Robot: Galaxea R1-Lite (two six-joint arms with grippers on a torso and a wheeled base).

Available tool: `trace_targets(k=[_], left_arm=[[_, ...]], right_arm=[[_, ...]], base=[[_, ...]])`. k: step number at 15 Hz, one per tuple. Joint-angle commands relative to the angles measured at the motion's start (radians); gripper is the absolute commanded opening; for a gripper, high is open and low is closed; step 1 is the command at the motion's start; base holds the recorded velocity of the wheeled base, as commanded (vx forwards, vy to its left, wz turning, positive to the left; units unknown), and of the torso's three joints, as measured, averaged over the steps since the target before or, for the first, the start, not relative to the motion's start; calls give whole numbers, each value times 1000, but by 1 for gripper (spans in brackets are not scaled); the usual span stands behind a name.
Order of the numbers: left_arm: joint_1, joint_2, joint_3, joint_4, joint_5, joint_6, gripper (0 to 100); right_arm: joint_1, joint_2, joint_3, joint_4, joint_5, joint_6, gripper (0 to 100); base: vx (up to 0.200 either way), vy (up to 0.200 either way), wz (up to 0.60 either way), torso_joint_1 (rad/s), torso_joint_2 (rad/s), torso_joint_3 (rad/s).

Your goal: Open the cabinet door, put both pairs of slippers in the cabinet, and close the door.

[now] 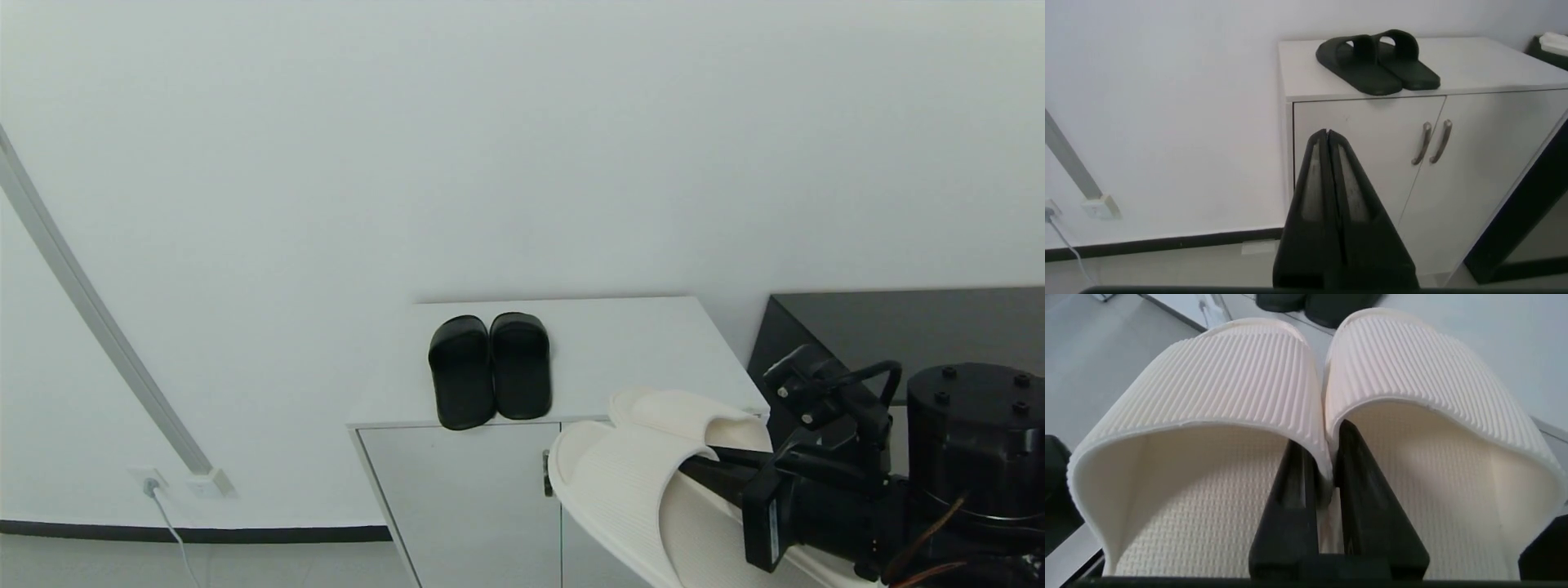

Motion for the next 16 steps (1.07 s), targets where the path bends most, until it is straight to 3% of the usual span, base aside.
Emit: trace_targets(k=[1,12,15,16], left_arm=[[1,1,0,0,0,-3,0],[1,1,0,0,-2,4,0],[1,1,0,0,-3,6,0],[1,1,-1,2,-5,6,100]], right_arm=[[0,4,1,1,0,0,0],[22,19,21,-1,-3,-20,0],[23,16,22,-2,-2,-20,0],[25,17,22,-1,0,-20,0]], base=[[0,0,0,0,0,0],[0,0,0,0,0,0],[0,0,0,-128,291,150],[0,0,0,-154,349,178]])
